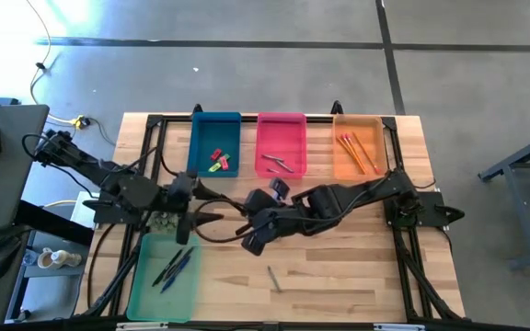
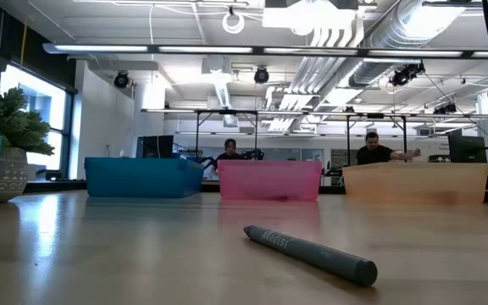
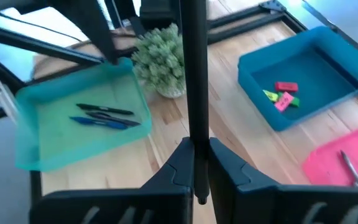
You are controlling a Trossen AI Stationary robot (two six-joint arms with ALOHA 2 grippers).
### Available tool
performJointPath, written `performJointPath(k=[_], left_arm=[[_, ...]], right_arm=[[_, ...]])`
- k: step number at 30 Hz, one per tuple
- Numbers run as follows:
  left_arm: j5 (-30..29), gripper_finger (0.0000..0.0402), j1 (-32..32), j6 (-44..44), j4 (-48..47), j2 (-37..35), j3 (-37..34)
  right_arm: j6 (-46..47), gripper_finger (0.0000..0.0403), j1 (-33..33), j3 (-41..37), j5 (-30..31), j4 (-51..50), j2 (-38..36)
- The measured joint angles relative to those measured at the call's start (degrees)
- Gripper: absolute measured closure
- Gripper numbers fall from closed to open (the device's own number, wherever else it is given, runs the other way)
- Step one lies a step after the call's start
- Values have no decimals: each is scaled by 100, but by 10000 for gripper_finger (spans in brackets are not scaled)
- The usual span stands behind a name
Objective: Sort crayons/erasers/pens/pencils in bins
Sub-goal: Put the black pen into the transparent blue bin
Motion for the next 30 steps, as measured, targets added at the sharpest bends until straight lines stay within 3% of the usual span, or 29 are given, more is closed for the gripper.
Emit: performJointPath(k=[15,30], left_arm=[[-45,184,90,148,1131,-2,0],[-33,307,90,633,1392,0,0]], right_arm=[[-316,396,-44,0,-68,566,-55],[-440,396,-168,-2,-127,942,-56]])
